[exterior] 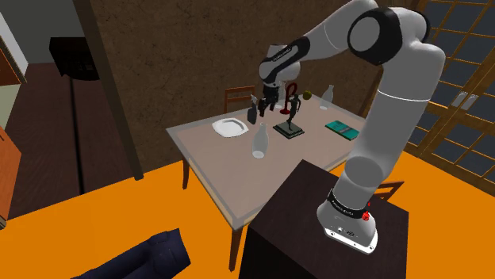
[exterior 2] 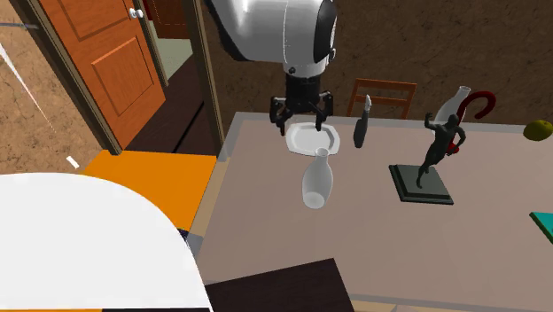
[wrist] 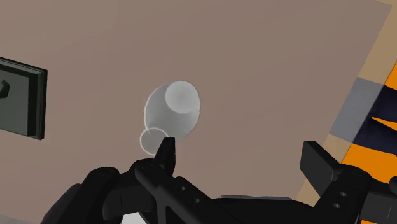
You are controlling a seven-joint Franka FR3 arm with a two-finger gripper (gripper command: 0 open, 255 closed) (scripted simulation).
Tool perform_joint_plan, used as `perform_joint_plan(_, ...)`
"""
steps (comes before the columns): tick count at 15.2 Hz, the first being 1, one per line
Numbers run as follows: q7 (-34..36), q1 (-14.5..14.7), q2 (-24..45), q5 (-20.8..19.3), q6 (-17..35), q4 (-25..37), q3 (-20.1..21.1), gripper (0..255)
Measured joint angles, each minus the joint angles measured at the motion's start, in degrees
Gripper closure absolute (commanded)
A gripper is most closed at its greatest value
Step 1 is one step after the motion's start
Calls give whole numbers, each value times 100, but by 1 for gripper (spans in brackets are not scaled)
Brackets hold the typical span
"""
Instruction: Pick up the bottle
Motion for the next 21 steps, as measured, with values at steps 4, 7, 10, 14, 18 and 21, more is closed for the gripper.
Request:
perform_joint_plan(4,-399,-198,849,334,166,554,-13,0)
perform_joint_plan(7,-689,-407,1540,582,268,1043,33,0)
perform_joint_plan(10,-891,-620,2237,775,259,1659,110,0)
perform_joint_plan(14,-1078,-858,2919,921,246,2269,191,0)
perform_joint_plan(18,-1134,-932,3254,999,424,2414,258,0)
perform_joint_plan(21,-1155,-958,3410,1038,556,2436,293,0)
